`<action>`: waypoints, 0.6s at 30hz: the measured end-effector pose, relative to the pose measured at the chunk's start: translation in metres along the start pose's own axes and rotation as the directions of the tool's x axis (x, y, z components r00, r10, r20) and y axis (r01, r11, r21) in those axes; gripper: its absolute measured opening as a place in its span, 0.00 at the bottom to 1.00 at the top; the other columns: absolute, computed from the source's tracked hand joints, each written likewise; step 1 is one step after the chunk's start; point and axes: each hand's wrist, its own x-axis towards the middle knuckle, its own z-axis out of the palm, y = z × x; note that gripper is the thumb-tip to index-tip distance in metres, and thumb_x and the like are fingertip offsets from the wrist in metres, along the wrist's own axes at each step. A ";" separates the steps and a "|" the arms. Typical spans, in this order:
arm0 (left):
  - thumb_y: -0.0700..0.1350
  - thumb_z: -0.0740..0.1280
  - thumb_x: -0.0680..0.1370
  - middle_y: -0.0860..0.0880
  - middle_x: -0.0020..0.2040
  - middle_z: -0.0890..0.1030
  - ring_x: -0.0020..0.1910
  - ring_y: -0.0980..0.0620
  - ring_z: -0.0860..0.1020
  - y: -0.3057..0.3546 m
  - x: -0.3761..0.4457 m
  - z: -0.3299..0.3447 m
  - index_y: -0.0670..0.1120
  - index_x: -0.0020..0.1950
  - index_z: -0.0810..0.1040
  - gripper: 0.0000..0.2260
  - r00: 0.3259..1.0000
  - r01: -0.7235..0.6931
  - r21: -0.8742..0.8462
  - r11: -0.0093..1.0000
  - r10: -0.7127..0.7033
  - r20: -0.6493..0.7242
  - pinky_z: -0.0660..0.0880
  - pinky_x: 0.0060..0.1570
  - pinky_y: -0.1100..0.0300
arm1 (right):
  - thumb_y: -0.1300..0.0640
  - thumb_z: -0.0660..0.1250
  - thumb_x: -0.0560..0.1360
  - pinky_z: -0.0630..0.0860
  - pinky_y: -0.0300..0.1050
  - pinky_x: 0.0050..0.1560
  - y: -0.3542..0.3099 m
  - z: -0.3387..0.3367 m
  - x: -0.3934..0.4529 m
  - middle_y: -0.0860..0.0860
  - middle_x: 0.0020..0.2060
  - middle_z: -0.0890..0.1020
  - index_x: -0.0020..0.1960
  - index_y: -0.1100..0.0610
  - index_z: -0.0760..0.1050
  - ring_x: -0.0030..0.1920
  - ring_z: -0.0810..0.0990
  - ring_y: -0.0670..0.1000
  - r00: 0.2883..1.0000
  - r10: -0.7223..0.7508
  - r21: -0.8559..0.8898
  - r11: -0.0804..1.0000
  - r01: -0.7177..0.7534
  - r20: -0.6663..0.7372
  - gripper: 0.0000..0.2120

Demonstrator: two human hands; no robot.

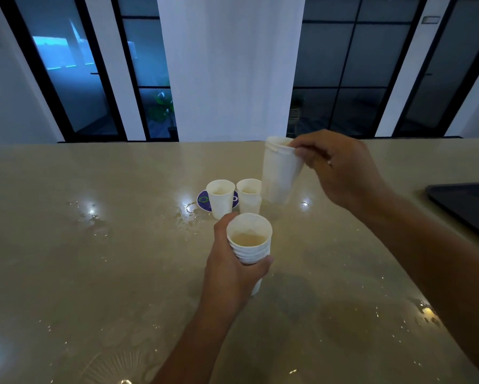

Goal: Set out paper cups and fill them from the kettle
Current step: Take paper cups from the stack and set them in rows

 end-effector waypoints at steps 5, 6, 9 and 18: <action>0.42 0.82 0.64 0.74 0.54 0.71 0.56 0.71 0.71 -0.002 -0.001 0.000 0.70 0.61 0.62 0.39 1.000 -0.016 -0.024 1.000 0.017 0.022 0.72 0.46 0.76 | 0.59 0.64 0.81 0.71 0.38 0.52 0.042 0.028 -0.005 0.52 0.54 0.83 0.61 0.56 0.81 0.48 0.78 0.49 0.958 0.252 -0.036 0.968 -0.249 0.139 0.12; 0.43 0.82 0.64 0.74 0.54 0.71 0.57 0.71 0.71 -0.001 -0.001 -0.001 0.70 0.61 0.62 0.40 0.999 -0.019 -0.030 0.999 0.020 0.034 0.73 0.47 0.75 | 0.59 0.64 0.81 0.70 0.36 0.52 0.045 0.030 -0.007 0.52 0.54 0.83 0.62 0.56 0.81 0.49 0.79 0.51 0.951 0.268 -0.045 0.963 -0.264 0.157 0.12; 0.44 0.83 0.63 0.72 0.57 0.72 0.59 0.68 0.72 0.006 -0.002 -0.006 0.72 0.63 0.60 0.43 0.999 -0.008 -0.044 0.999 0.010 0.041 0.74 0.53 0.68 | 0.60 0.64 0.81 0.66 0.26 0.45 0.038 0.024 -0.008 0.49 0.48 0.81 0.62 0.56 0.81 0.48 0.79 0.50 0.958 0.240 -0.040 0.971 -0.237 0.157 0.12; 0.58 0.78 0.67 0.63 0.67 0.70 0.62 0.67 0.70 0.088 0.053 -0.022 0.62 0.74 0.61 0.40 0.983 -0.183 0.073 0.980 0.180 0.047 0.67 0.54 0.69 | 0.56 0.65 0.81 0.63 0.20 0.45 -0.026 -0.023 0.012 0.30 0.44 0.74 0.59 0.50 0.80 0.44 0.72 0.29 0.999 -0.008 0.049 0.999 0.005 0.046 0.09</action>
